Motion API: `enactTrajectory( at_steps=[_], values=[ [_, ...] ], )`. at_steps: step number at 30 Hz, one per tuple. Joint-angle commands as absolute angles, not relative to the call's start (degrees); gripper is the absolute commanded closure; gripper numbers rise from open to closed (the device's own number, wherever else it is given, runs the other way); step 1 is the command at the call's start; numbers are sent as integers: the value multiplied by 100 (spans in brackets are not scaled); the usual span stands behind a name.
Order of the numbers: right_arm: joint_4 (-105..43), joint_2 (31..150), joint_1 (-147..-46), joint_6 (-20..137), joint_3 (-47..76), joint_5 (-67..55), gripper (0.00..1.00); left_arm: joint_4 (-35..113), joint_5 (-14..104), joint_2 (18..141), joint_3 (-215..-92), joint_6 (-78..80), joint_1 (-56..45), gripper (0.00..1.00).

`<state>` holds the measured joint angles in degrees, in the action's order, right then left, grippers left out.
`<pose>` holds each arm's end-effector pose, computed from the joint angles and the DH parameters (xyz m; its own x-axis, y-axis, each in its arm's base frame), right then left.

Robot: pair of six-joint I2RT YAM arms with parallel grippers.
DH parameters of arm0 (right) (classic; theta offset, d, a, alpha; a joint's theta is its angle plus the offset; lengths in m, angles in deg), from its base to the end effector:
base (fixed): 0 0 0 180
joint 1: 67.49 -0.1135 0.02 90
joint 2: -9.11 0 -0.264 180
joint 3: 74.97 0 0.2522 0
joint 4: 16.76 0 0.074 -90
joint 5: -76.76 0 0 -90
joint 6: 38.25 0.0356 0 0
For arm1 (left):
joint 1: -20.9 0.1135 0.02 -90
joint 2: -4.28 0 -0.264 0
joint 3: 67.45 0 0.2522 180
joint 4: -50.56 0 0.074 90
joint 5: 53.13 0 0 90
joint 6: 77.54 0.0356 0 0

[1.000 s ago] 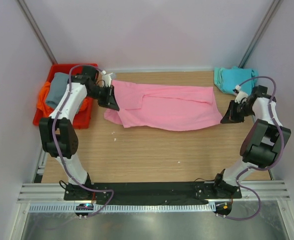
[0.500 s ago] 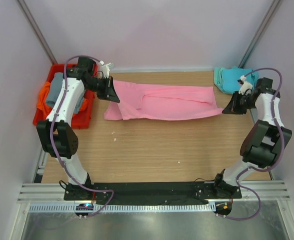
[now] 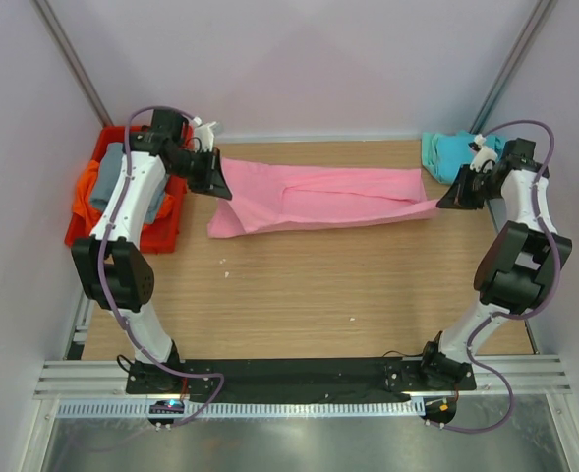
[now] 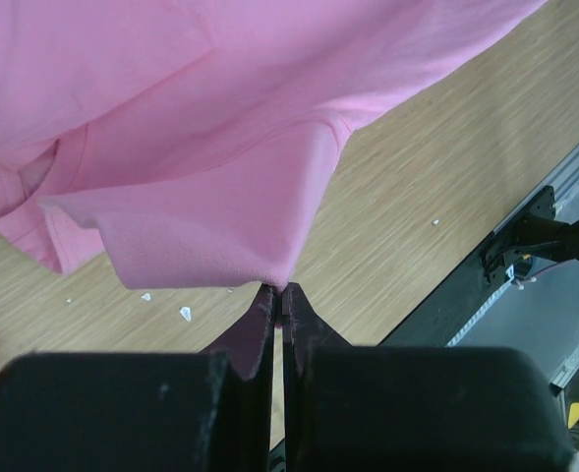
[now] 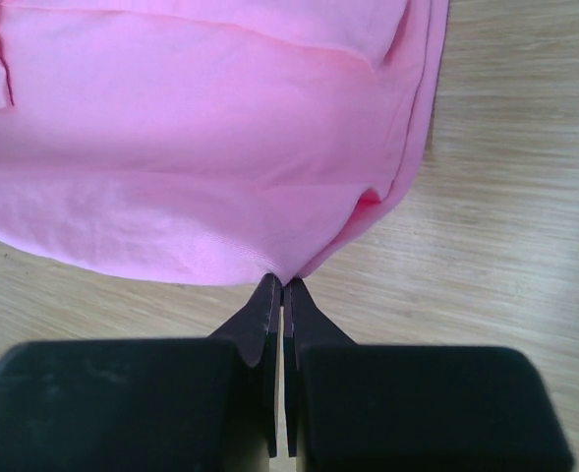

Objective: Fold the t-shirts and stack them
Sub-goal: Fold the tshirt

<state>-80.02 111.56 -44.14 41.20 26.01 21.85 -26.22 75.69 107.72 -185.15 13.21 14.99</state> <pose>0.3506 -0.1291 0.2716 -0.8343 0.1970 -0.5148 -0.0547 0.8998 0.4329 0.3685 -0.0606 0.3421 -0.8776 0.1011 -0.4687 0.3795 0.7439 -0.5501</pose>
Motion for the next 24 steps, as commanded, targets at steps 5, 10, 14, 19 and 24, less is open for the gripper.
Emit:
enactTrajectory(
  at_steps=[5,10,14,19,24],
  values=[
    [-7737,11448,-4596,4366,3151,2113,99,-2420,7246,10816,-18948,1079,1501,100],
    [-7693,11747,-4736,4489,3476,2034,99,-2525,7123,11185,-19335,1035,1510,100],
    [-7649,12107,-4824,4577,3766,1911,99,-2542,7027,11475,-19581,1035,1510,100],
    [-7640,12547,-4886,4682,4153,1831,99,-2648,6895,11915,-20073,1026,1545,100],
    [-7578,12846,-4956,4762,4417,1744,99,-2587,6824,12240,-20329,1000,1563,100]
  ],
)
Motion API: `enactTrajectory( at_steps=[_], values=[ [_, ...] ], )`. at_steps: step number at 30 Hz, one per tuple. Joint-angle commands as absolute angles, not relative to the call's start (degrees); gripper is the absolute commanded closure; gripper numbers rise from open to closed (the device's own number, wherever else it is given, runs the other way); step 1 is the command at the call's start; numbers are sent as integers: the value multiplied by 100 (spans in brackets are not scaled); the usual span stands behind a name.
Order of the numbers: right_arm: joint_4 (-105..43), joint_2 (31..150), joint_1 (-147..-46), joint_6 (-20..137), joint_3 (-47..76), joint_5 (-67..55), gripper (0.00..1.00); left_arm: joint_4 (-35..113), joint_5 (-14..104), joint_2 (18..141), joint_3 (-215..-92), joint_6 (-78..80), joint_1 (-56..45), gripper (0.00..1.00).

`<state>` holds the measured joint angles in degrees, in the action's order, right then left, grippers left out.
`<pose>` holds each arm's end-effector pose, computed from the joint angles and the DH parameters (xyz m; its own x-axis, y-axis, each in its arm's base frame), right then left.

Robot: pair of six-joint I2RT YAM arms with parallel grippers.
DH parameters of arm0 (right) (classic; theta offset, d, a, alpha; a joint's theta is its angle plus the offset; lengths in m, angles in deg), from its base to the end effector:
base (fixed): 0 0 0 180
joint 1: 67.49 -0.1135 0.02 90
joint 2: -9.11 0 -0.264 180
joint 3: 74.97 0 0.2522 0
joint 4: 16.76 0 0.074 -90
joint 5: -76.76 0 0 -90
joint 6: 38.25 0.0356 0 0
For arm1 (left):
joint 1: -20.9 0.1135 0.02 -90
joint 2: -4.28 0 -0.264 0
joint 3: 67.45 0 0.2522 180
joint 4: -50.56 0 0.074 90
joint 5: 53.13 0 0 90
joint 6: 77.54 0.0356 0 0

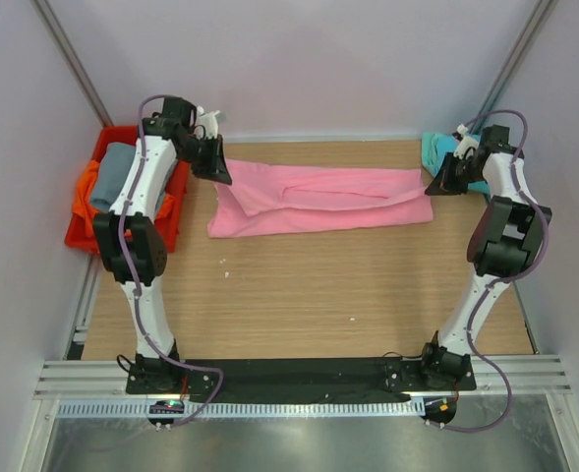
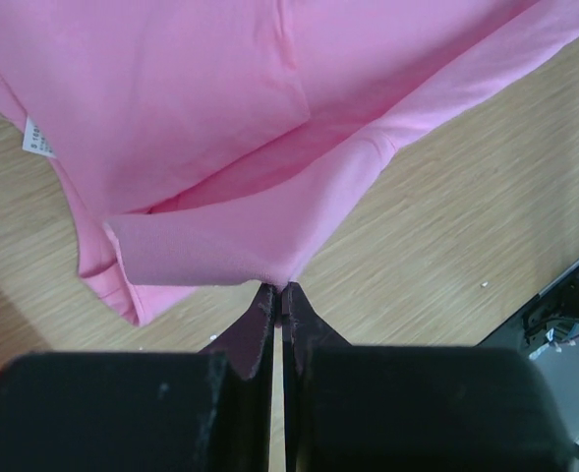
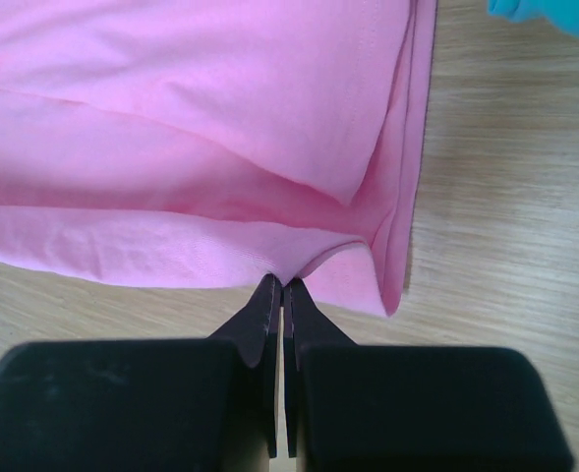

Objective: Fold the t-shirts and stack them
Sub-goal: Fold the tshirt

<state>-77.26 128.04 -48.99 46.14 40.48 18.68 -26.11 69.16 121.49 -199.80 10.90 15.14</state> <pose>0.4281 -0.1234 0.2356 -0.8529 0.1979 -0.4830 -0.0342 0.9022 0.4300 0.4297 -0.0625 0.3226 -0.8835 0.0660 -0.4637 0.3143 0.8176 -0.4824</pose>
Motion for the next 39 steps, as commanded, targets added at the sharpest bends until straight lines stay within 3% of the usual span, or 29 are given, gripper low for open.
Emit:
enactTrajectory(
  at_steps=[1,17,32,34,35,36,37,38,39],
  values=[
    [-7570,12959,-4974,4770,4461,1726,99,-2578,6781,12284,-20442,1000,1554,100],
    [-7587,14287,-5466,5069,6034,1392,99,-2402,6069,13804,-21884,903,1633,100],
    [-7087,14569,-5607,5342,6035,1348,99,-1603,5673,14324,-22131,745,1642,100],
    [-7034,14525,-5607,5350,5938,1339,98,-1471,5480,14315,-22148,649,1633,90],
    [-7016,14473,-5607,5351,5920,1330,98,-1435,5410,14306,-22157,622,1642,76],
    [-7007,14446,-5607,5368,5903,1356,95,-1435,5331,14297,-22209,613,1633,69],
    [-6998,14394,-5607,5377,5842,1357,88,-1453,5278,14228,-22236,596,1633,64],
    [-6946,14254,-5607,5386,5789,1374,69,-1470,5251,14166,-22245,587,1642,61],
    [-6893,14148,-5607,5394,5710,1374,63,-1470,5251,14087,-22167,604,1633,60]
  ],
)
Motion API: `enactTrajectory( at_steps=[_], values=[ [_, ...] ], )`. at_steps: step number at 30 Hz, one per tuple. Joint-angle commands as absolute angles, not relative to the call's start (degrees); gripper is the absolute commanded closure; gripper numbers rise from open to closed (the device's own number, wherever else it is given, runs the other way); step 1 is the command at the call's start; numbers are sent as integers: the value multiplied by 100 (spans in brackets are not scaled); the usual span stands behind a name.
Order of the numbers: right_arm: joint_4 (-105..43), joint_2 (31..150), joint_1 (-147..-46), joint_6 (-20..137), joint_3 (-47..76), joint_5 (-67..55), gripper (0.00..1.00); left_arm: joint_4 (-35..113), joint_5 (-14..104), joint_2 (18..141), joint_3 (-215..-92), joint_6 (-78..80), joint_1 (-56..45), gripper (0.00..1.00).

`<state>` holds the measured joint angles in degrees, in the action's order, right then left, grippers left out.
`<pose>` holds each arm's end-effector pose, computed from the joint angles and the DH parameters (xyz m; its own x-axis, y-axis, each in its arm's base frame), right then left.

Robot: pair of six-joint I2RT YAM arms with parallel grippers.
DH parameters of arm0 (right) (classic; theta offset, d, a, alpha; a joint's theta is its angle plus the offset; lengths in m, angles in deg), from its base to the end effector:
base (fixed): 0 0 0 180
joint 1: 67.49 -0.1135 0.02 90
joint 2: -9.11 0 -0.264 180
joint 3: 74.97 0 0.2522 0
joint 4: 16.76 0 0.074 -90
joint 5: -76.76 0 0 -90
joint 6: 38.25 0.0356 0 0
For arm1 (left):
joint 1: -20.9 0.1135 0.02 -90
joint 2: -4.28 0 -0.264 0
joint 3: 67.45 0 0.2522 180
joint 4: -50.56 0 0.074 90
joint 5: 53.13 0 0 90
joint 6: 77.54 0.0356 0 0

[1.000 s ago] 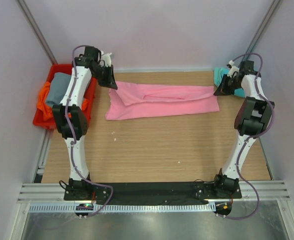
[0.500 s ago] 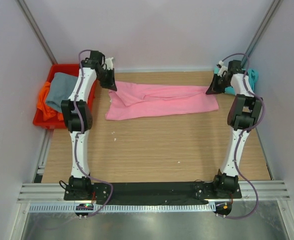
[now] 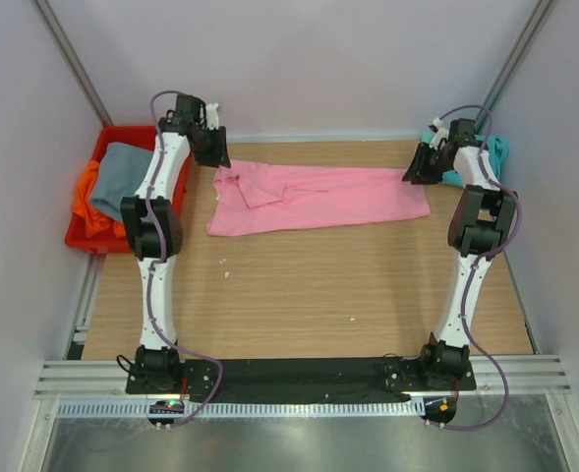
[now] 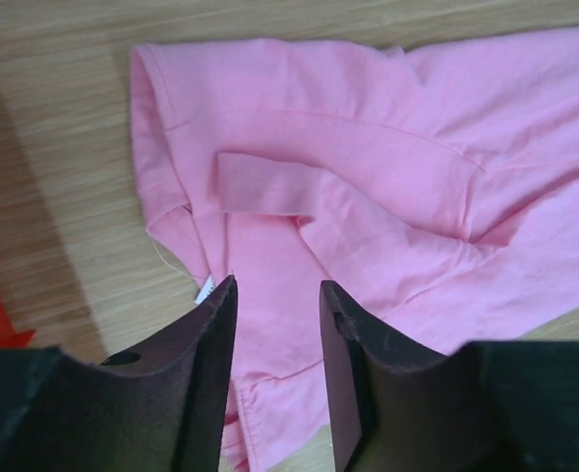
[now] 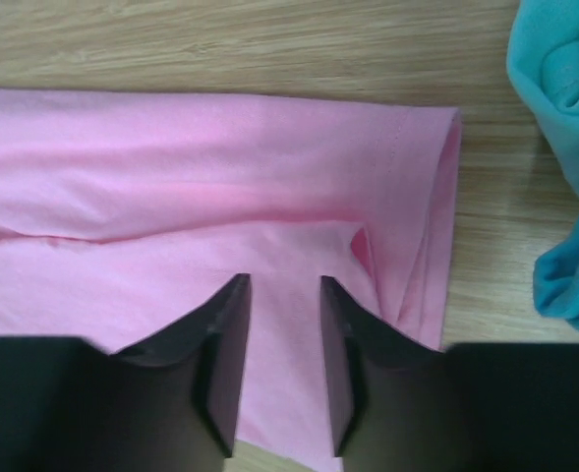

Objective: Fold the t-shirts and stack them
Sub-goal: Fold the tshirt

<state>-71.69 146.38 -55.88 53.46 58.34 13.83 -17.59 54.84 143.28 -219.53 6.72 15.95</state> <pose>0.5128 -0.0888 0.1847 -0.8398 0.1997 -0.5048 -0.0261 0.9140 0.4049 0.5237 -0.0564 0.2553 -0.8385 -0.0229 -0.5444 0.1751 0.9348 -0.3089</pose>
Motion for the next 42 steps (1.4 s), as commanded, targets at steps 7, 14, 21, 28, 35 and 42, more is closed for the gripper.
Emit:
enactTrajectory(
  at_steps=[7,14,21,28,35,42],
  values=[
    [-6497,13270,-5607,5439,4622,1777,52,-119,5856,12401,-19936,201,1615,51],
    [-6278,12987,-5615,5360,3697,2085,52,-186,6525,12073,-18940,253,1246,52],
    [-6260,13198,-5651,5377,3389,2271,53,-538,6859,12811,-19125,367,1132,58],
    [-6190,13294,-5651,5342,3319,2253,53,-828,6658,13383,-19371,411,1035,55],
    [-6154,13461,-5651,5359,3328,2315,53,-837,6491,13506,-19432,428,1000,55],
    [-6172,13470,-5651,5307,3310,2323,54,-943,6437,13875,-19705,455,956,56]
  ],
)
